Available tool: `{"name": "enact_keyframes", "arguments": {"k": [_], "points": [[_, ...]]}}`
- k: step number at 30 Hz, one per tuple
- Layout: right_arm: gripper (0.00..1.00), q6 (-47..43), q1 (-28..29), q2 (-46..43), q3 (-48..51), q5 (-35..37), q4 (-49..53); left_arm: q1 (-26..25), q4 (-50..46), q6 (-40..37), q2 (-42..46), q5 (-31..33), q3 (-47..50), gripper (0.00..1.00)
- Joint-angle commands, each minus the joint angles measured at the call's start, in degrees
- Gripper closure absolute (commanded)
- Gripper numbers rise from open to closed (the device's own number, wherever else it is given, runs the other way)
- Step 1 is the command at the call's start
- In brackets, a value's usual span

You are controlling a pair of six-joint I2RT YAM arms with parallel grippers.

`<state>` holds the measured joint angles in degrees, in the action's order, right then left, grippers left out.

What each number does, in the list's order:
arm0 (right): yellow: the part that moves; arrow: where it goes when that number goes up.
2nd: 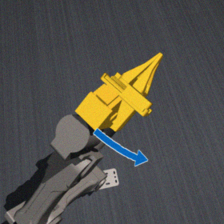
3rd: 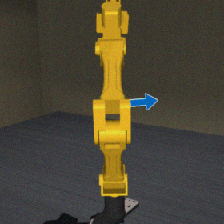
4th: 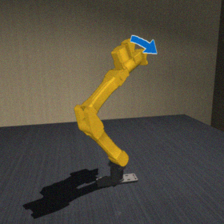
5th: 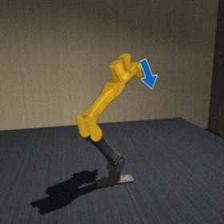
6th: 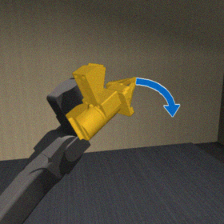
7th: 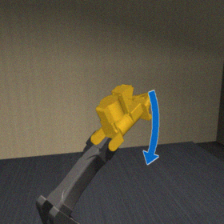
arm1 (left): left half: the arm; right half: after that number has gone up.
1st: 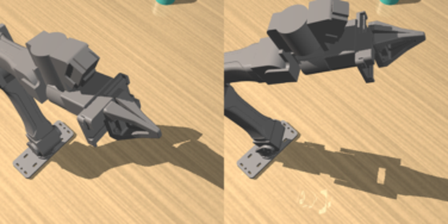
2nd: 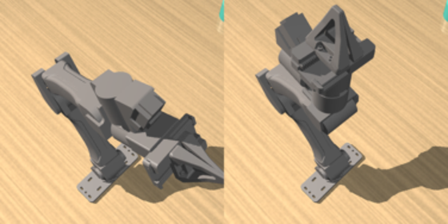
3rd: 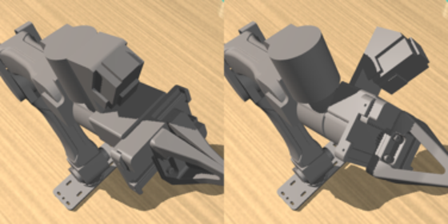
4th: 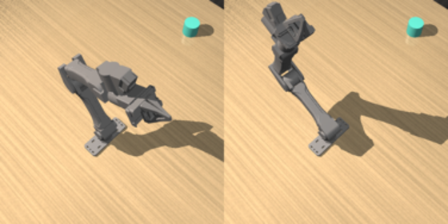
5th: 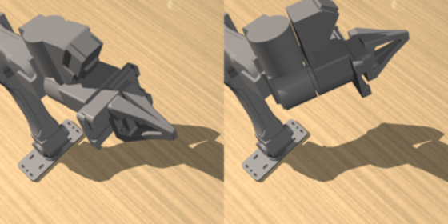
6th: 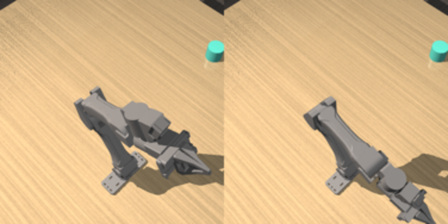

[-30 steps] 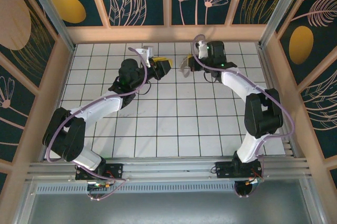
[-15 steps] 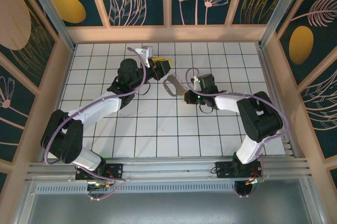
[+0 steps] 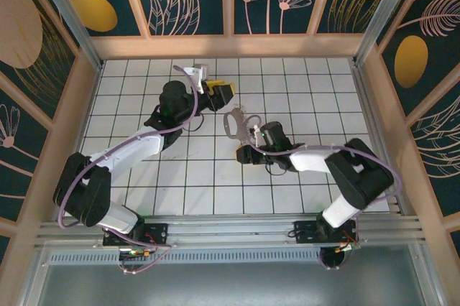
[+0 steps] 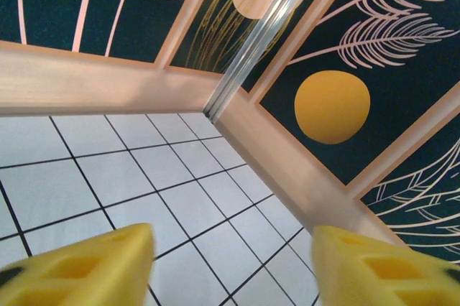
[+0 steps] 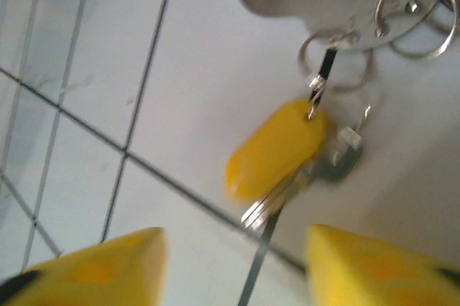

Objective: Put the keys on the keyring

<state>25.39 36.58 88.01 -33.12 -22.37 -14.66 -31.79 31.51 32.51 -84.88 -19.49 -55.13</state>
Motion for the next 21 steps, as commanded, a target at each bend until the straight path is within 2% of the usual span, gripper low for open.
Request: {"name": "enact_keyframes", "arguments": {"k": [1,2,3,5,7,11,15,17,21], "points": [[0.2,0.2,-1.1,-11.5,1.5,0.6,1.3,0.3,-0.4,-0.4,3.0,0.3,2.1,0.23],[0.16,0.1,-2.0,-14.3,1.3,1.4,2.9,0.2,-0.2,-0.3,3.4,0.9,2.6,0.17],[0.13,-0.2,-3.2,-17.4,0.7,2.4,5.1,0.3,0.0,-0.3,4.1,1.9,3.3,0.02],[0.08,-1.0,-4.9,-22.3,-0.4,4.0,8.7,0.3,-0.1,-0.2,5.5,4.6,4.5,0.01],[0.05,-1.3,-9.8,-25.7,-1.8,6.0,11.5,0.2,-0.5,-0.4,7.2,8.6,5.9,0.01],[0.03,-0.9,-16.7,-28.4,-5.9,13.1,14.8,0.3,-0.2,-3.6,12.0,21.8,9.8,0.01],[0.01,-1.2,-21.5,-25.5,-10.3,21.5,15.7,0.7,8.6,-12.2,17.9,36.5,18.0,0.01],[0.01,-0.7,-23.2,-23.9,-10.8,25.3,13.9,1.4,11.2,-17.1,20.3,41.8,21.0,0.01],[0.01,0.5,-25.3,-22.3,-7.3,34.5,3.1,6.7,11.3,-19.0,24.5,47.6,25.6,0.01]]}}
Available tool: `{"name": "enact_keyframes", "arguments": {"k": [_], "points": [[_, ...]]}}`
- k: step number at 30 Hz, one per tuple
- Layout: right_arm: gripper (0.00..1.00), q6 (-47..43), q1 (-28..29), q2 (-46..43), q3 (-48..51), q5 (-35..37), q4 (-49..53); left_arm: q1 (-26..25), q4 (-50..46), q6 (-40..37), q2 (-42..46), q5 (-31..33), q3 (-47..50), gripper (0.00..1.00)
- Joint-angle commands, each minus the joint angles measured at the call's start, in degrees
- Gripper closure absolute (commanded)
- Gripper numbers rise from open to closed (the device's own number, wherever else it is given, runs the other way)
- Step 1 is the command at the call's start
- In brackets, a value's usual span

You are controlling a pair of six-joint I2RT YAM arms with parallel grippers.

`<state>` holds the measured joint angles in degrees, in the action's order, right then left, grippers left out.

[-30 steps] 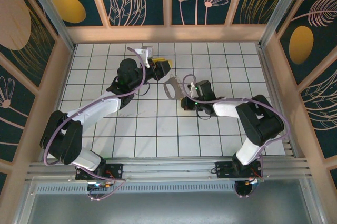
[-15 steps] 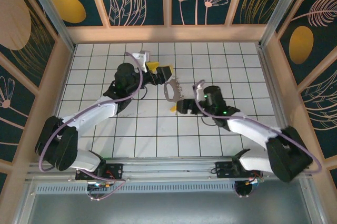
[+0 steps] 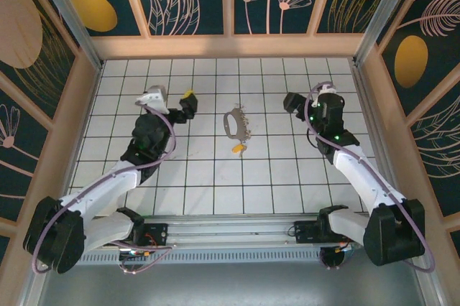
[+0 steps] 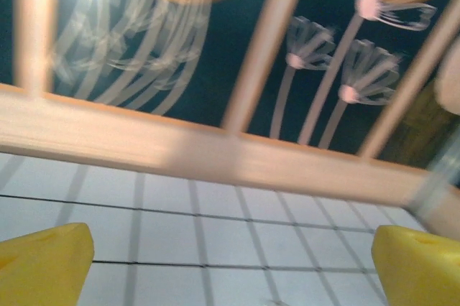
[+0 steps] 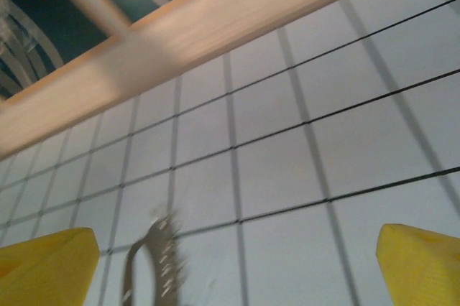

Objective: Put the keys on the keyring

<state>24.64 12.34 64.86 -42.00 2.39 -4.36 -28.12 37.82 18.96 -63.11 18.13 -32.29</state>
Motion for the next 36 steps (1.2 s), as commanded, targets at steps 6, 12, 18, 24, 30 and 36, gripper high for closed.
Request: {"name": "enact_keyframes", "arguments": {"k": [6,12,18,24,30,36], "points": [[0.01,-0.6,-2.6,5.4,6.4,16.4,-18.8,11.0,9.4,-10.8,5.0,11.3,9.6,0.01],[0.01,-10.3,-3.6,11.6,9.3,23.0,-25.4,17.4,14.1,-12.0,2.7,10.9,15.2,0.01],[0.01,-17.7,-4.8,17.1,11.1,25.2,-32.8,21.1,22.4,-11.9,-4.1,11.1,21.0,0.01],[0.01,-23.9,-5.8,21.1,13.0,23.5,-40.1,22.5,33.4,-12.5,-11.6,8.5,24.0,0.01],[0.01,-24.0,-7.0,21.5,23.9,20.0,-58.4,22.8,44.5,-15.6,-19.6,2.7,25.4,0.01],[0.01,-23.5,-13.4,23.4,30.3,0.5,-70.8,23.2,42.2,-17.2,-23.8,-3.0,22.6,0.01]]}}
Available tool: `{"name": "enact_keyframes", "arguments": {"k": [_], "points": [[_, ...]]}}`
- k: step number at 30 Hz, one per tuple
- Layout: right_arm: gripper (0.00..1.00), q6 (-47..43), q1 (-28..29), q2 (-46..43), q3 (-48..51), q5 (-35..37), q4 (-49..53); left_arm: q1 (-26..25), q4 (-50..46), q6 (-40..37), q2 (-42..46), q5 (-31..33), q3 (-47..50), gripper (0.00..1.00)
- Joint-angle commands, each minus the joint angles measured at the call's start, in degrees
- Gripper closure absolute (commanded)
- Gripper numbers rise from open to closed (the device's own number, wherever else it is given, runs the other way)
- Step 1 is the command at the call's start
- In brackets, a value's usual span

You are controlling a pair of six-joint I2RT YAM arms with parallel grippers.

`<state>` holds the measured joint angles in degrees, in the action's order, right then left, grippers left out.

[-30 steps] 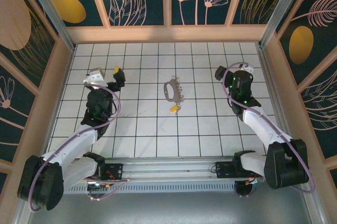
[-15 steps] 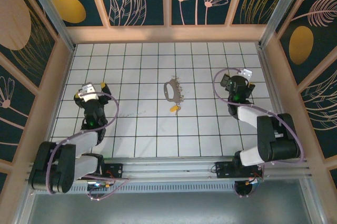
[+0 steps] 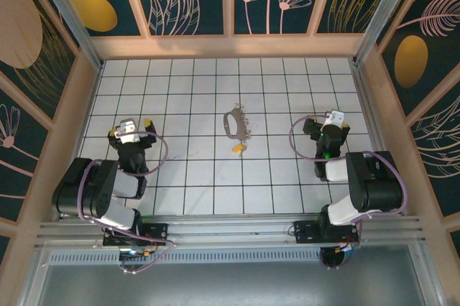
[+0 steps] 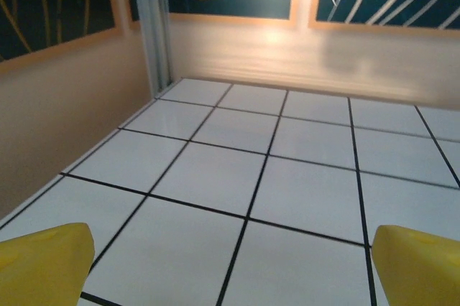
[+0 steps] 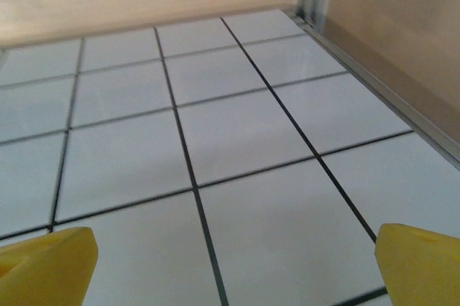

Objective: Put the keys on the keyring

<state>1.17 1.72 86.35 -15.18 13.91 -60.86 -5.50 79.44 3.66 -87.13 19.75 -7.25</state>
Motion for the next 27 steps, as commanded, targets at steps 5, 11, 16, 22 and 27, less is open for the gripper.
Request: {"name": "enact_keyframes", "arguments": {"k": [5,11,16,22,27], "points": [[0.01,0.3,-4.0,1.6,2.0,-14.4,-10.3,4.0,-5.9,-0.1,-0.1,-11.4,-6.1,0.01],[0.01,0.0,-3.6,1.9,1.7,-13.7,-10.5,4.9,-7.2,0.5,-0.2,-12.6,-6.8,0.01],[0.01,-0.6,-3.1,1.8,1.7,-13.6,-10.4,4.9,-6.6,0.5,-0.1,-12.2,-6.4,0.01],[0.01,-0.4,-3.5,1.9,1.3,-14.6,-9.8,4.9,-6.5,0.4,-0.1,-12.1,-6.4,0.02],[0.01,-0.4,-3.7,1.8,1.5,-14.9,-10.0,4.9,-6.3,0.5,0.1,-12.1,-6.2,0.01]]}}
